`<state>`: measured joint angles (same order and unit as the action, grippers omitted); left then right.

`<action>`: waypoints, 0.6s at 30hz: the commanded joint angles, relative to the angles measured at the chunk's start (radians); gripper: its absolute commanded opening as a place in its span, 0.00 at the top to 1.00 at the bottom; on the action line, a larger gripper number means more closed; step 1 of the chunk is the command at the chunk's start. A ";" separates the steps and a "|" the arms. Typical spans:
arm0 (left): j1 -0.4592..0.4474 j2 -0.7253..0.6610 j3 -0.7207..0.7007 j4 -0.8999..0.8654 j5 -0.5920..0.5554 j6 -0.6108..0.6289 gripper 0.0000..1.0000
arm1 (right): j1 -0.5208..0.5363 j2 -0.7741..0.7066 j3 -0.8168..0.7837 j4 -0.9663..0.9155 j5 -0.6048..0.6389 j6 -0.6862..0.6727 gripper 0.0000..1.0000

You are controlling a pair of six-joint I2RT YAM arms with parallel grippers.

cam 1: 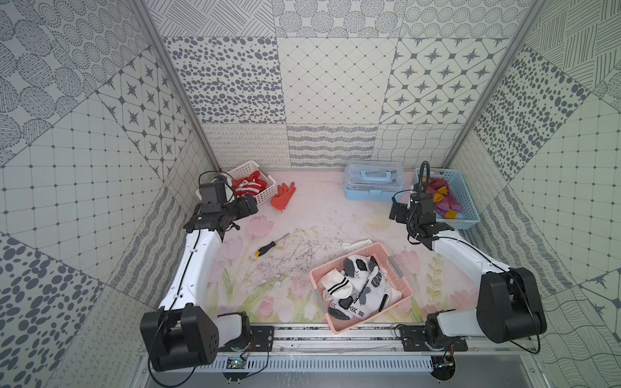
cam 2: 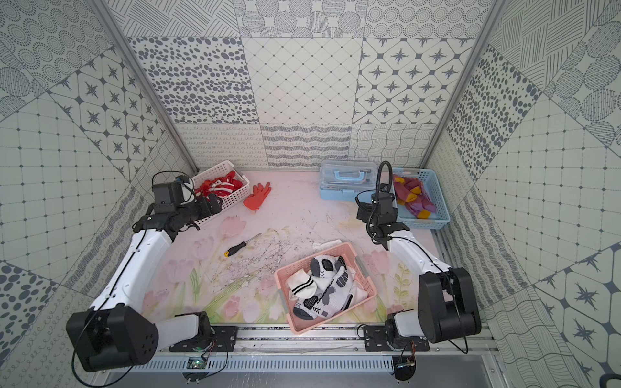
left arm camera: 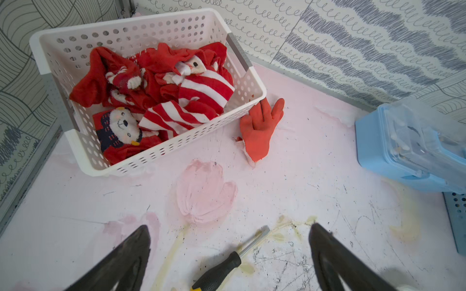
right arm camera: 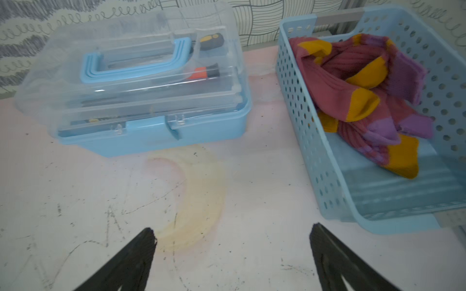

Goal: Sort the socks into the basket by color
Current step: Reset both arms

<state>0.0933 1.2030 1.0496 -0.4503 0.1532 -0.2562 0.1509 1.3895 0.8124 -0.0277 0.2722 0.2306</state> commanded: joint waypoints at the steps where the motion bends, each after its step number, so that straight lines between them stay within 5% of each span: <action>1: -0.021 -0.062 -0.088 0.094 -0.065 -0.012 0.02 | -0.042 0.021 -0.080 0.209 0.024 -0.075 0.02; 9: -0.092 -0.072 -0.204 0.204 -0.156 0.042 0.02 | -0.105 0.119 -0.226 0.511 -0.039 -0.107 0.02; 18: -0.096 -0.053 -0.379 0.448 -0.247 0.120 0.02 | -0.111 0.134 -0.277 0.631 -0.104 -0.144 0.02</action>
<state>0.0017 1.1404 0.7368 -0.2268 0.0074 -0.2066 0.0437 1.5410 0.5762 0.4610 0.2039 0.1116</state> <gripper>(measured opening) 0.979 0.979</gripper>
